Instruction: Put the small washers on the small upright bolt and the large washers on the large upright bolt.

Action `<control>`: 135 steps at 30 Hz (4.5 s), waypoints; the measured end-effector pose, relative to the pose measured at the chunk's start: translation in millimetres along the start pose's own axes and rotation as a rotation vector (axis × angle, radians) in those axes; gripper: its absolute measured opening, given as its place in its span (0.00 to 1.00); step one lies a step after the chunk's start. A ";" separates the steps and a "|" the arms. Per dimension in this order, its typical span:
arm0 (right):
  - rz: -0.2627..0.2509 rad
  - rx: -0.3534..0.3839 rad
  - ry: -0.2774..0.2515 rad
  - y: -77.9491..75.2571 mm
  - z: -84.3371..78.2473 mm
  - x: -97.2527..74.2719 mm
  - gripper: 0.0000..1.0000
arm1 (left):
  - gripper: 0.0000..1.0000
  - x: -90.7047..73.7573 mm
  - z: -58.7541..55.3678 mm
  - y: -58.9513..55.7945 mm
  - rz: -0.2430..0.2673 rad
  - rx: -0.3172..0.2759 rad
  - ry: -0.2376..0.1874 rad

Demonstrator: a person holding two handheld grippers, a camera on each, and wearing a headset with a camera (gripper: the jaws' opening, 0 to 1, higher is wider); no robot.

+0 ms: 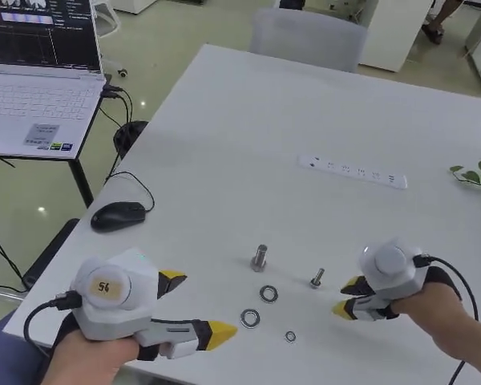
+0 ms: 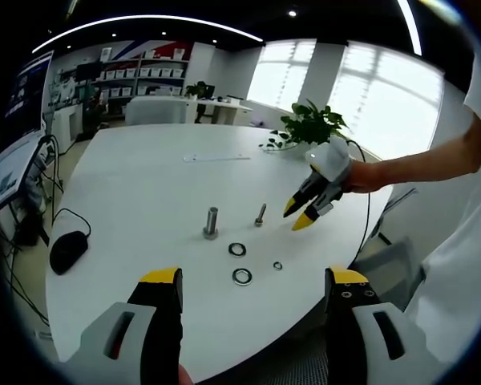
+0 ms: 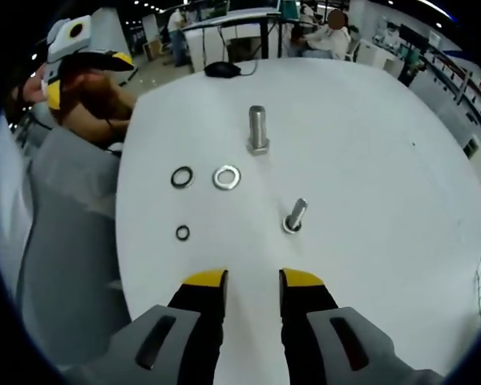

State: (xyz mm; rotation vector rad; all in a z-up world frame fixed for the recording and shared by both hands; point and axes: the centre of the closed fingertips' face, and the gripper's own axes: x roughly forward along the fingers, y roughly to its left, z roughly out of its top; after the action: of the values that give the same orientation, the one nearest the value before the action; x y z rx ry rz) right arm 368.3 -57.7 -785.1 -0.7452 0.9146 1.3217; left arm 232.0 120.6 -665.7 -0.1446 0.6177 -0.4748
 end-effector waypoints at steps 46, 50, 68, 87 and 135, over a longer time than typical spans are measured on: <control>0.114 -0.204 0.031 71.4 16.5 51.9 0.25 | 0.72 5.2 0.6 -1.1 -0.001 0.024 0.025; 0.129 -0.231 0.037 73.6 16.3 53.1 0.25 | 0.72 6.1 2.1 -1.4 -0.002 0.025 0.022; 0.124 -0.406 0.052 74.5 19.5 58.6 0.21 | 0.72 6.9 0.1 -1.2 0.003 0.010 0.017; 0.178 -0.526 0.083 78.4 19.3 58.5 0.14 | 0.72 7.3 -1.2 -2.5 0.003 0.004 0.013; -0.088 -0.106 -0.084 -3.2 29.3 -4.6 0.13 | 0.71 11.3 3.7 -2.6 -0.008 0.011 0.016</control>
State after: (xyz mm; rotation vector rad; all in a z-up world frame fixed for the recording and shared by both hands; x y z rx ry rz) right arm 375.2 -34.7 -767.4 -0.7967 0.7421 1.3212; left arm 241.2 113.0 -667.9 -0.1327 0.6304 -0.4878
